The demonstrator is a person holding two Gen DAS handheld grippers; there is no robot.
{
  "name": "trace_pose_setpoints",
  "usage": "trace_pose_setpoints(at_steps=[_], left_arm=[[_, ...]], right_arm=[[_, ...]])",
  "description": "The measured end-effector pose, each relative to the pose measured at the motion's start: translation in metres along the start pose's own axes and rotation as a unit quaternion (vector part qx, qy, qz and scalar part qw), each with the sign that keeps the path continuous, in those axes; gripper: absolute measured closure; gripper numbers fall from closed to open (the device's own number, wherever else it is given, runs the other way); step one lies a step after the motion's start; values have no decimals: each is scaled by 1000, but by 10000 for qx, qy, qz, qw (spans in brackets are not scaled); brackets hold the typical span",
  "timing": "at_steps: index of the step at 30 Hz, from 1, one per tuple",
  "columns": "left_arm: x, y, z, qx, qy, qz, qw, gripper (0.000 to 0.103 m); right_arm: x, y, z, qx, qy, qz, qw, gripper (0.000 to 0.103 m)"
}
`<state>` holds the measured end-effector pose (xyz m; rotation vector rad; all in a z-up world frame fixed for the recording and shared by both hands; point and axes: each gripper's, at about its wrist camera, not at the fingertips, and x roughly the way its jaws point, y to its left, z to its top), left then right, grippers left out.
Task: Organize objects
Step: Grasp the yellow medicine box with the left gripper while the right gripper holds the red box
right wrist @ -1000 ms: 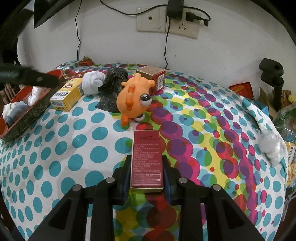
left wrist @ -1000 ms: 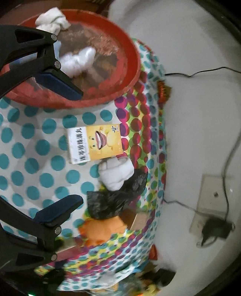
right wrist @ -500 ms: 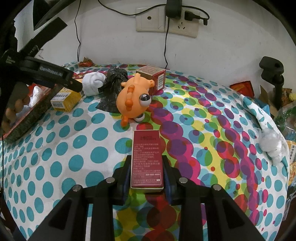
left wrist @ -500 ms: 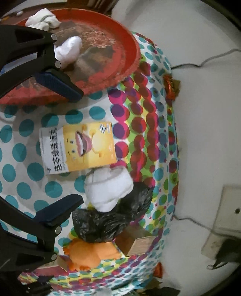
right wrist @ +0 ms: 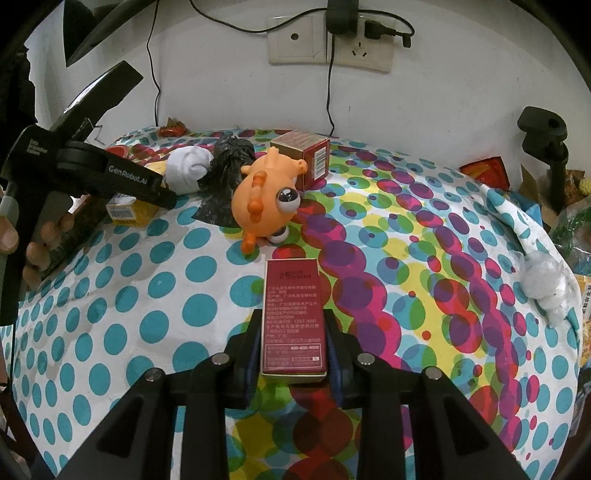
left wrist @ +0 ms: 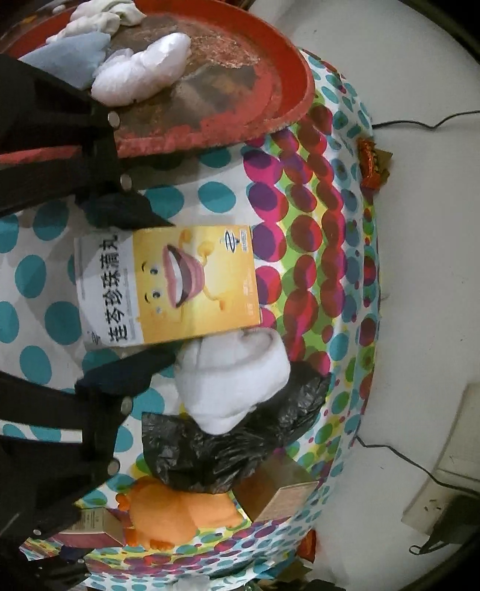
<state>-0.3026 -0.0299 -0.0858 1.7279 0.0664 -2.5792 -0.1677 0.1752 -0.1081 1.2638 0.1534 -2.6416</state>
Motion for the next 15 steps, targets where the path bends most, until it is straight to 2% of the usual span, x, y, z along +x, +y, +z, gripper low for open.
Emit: trace_pose_setpoints(at_steps=[4, 8, 15], left_arm=[[-2, 4, 0, -71, 8, -145, 9999, 55], [-11, 7, -5, -116, -111, -120, 9998, 55], [-32, 10, -23, 113, -286, -42, 9995, 55]], right_arm=[[0, 2, 0, -27, 3, -28, 10000, 73], [0, 1, 1, -16, 3, -19, 10000, 73], [-2, 2, 3, -45, 8, -52, 10000, 73]])
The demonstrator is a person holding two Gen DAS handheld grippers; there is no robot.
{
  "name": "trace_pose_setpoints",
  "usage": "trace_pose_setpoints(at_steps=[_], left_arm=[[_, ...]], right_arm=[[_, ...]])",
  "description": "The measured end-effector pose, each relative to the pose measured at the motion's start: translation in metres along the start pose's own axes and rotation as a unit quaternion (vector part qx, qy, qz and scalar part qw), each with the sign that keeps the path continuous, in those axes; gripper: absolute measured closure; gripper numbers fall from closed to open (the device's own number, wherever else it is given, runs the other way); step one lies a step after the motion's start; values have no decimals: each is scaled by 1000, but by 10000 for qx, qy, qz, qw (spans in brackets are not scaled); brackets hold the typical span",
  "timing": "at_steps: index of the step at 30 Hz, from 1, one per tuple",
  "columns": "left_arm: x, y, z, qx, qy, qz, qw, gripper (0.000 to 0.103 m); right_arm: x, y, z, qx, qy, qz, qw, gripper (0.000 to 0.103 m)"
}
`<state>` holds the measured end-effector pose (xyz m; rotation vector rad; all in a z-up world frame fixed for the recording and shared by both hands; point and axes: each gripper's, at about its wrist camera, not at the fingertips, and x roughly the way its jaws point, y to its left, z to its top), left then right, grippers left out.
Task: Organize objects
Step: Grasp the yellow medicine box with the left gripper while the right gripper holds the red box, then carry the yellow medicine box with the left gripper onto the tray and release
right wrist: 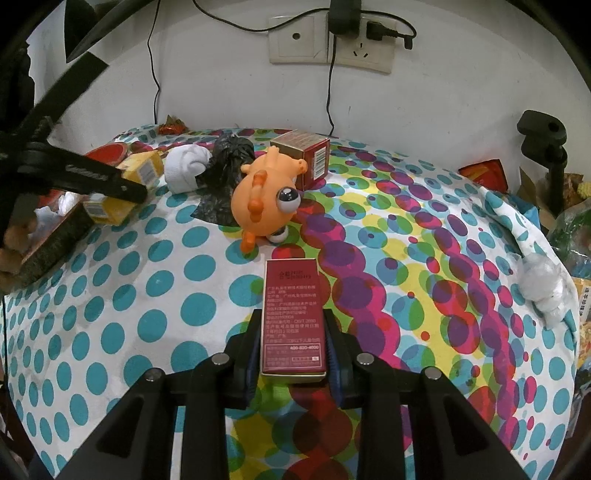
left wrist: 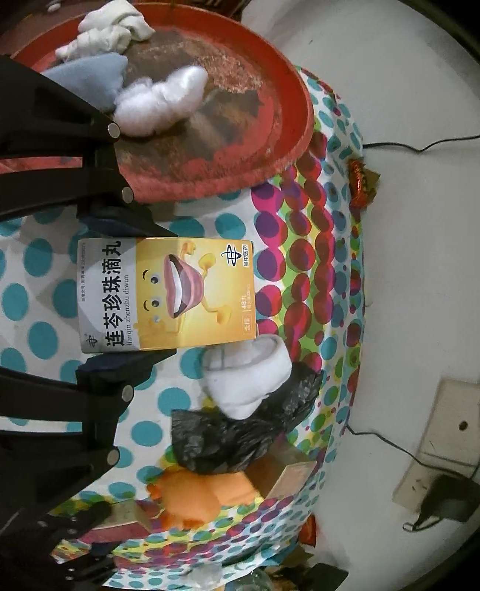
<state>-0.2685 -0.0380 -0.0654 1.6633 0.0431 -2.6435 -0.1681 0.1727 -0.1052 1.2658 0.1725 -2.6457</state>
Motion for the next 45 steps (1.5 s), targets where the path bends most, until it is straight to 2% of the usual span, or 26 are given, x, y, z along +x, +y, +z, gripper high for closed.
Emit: trace_pose_setpoints(at_steps=[13, 22, 29, 36, 45], left_arm=[[-47, 26, -11, 104, -345, 97, 9993, 55], [-64, 70, -10, -120, -434, 312, 9985, 55], [-64, 120, -8, -460, -414, 586, 9964, 55], [-46, 177, -11, -962, -209, 810, 9918, 55], [-25, 222, -13, -1297, -83, 1142, 9849, 55]], right_arm=[[-1, 5, 0, -27, 2, -33, 10000, 73], [-1, 5, 0, -29, 1, -36, 10000, 73], [-1, 7, -1, -31, 1, -41, 10000, 73], [0, 5, -1, -29, 0, -40, 10000, 73], [1, 4, 0, -28, 0, -39, 10000, 73]])
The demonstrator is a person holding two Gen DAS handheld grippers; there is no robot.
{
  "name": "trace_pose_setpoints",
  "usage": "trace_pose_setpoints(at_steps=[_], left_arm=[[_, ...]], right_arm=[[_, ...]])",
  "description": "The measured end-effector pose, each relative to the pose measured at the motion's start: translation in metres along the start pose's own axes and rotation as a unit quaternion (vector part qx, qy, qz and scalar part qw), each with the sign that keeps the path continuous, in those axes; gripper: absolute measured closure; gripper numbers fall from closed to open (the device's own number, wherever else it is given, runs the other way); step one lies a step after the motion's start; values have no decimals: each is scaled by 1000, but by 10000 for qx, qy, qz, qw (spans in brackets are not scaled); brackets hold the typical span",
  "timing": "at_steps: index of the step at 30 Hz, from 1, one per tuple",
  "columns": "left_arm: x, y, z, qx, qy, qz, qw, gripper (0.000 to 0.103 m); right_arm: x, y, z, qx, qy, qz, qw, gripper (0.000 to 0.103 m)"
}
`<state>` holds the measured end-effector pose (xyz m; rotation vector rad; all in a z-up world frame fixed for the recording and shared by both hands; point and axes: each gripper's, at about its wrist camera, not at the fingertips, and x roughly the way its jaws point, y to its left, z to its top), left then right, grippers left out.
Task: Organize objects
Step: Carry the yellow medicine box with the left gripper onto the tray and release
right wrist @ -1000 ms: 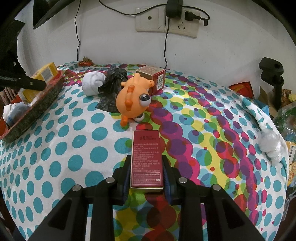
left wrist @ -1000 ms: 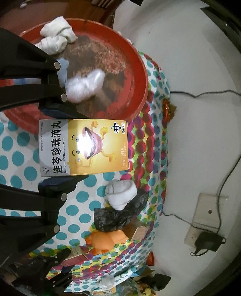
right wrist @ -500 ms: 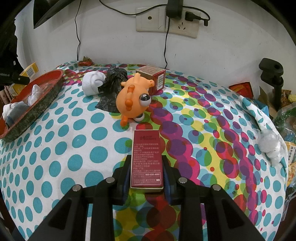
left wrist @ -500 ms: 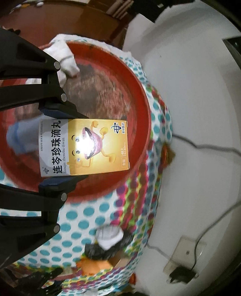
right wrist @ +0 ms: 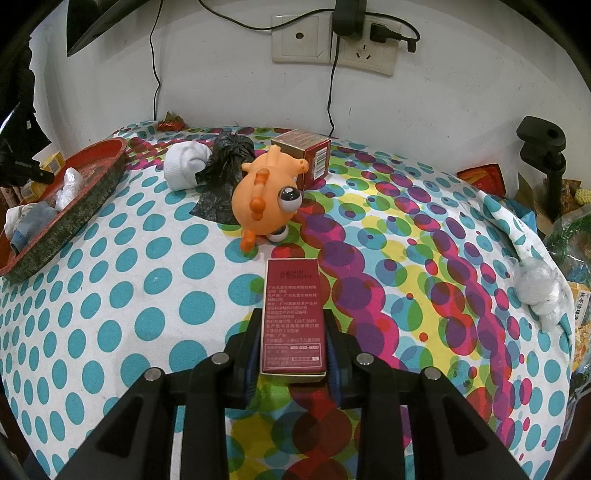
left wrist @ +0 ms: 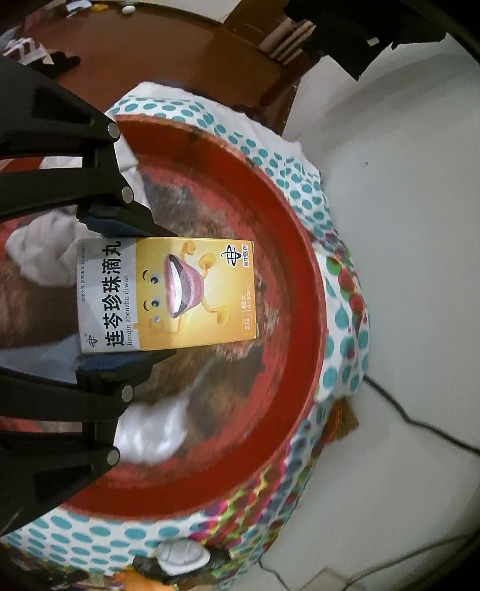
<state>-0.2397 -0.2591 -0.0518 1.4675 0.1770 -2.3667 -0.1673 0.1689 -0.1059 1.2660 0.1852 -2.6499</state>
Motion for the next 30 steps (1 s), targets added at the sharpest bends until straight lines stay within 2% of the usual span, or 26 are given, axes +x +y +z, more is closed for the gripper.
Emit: trace_pose_setpoints(at_steps=[6, 15, 30], left_arm=[[18, 12, 6, -186, 89, 48, 9998, 55], [37, 17, 9, -205, 214, 96, 9995, 55], [48, 19, 5, -204, 299, 159, 9992, 52]], right_arm=[[0, 0, 0, -2, 1, -3, 10000, 73], [0, 0, 0, 2, 0, -1, 10000, 73], [-1, 1, 0, 4, 4, -6, 10000, 73]])
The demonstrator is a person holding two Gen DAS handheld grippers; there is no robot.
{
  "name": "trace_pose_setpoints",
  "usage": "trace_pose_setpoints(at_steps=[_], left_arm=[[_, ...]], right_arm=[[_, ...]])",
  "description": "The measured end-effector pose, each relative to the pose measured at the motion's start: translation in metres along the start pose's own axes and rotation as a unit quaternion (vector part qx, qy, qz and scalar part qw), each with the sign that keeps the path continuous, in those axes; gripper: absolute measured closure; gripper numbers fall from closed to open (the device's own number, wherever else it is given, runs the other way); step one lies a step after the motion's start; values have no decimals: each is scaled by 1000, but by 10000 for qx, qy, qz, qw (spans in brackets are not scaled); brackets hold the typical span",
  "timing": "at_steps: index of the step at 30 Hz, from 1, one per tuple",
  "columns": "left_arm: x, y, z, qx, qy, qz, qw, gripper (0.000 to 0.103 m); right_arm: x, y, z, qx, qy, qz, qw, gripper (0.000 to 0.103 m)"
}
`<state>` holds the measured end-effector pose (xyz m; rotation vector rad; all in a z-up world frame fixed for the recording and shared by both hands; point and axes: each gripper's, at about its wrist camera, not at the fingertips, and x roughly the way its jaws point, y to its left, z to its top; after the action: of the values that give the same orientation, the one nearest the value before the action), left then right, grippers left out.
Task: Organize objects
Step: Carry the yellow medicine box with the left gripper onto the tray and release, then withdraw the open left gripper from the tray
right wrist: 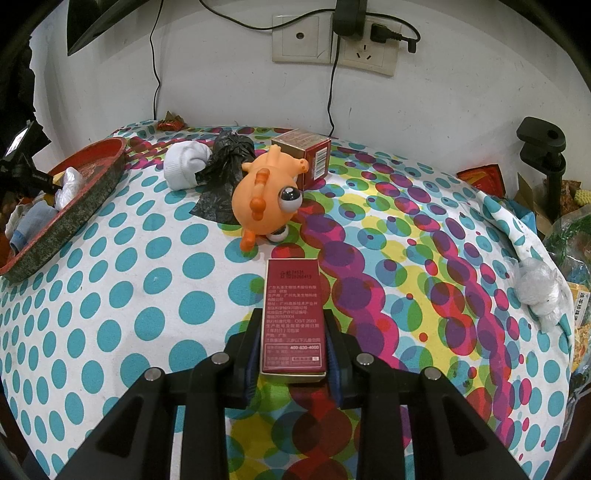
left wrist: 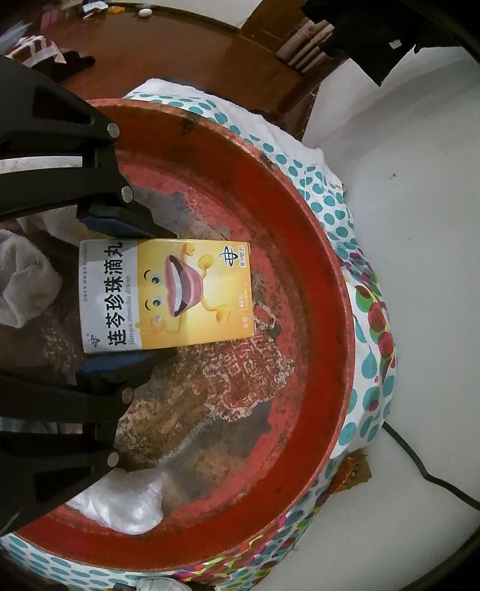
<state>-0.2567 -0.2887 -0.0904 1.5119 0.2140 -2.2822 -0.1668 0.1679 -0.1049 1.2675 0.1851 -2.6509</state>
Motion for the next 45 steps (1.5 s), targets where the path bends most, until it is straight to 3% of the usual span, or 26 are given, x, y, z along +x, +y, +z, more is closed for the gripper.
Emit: trace_pose_setpoints(at_steps=[5, 9, 21, 32, 45], left_arm=[[-2, 1, -2, 9, 16, -49, 10000, 47], [-5, 2, -7, 15, 14, -109, 9999, 33], [-25, 2, -16, 98, -34, -199, 9997, 19], [-57, 7, -29, 25, -203, -467, 9987, 18], [-95, 10, -68, 240, -559, -611, 9963, 17]], right_arm=[[0, 0, 0, 1, 0, 0, 10000, 73], [0, 0, 0, -2, -3, -10, 10000, 73], [0, 1, 0, -3, -3, -14, 10000, 73], [-1, 3, 1, -46, -9, -64, 10000, 73], [1, 5, 1, -244, -31, -304, 9992, 73]])
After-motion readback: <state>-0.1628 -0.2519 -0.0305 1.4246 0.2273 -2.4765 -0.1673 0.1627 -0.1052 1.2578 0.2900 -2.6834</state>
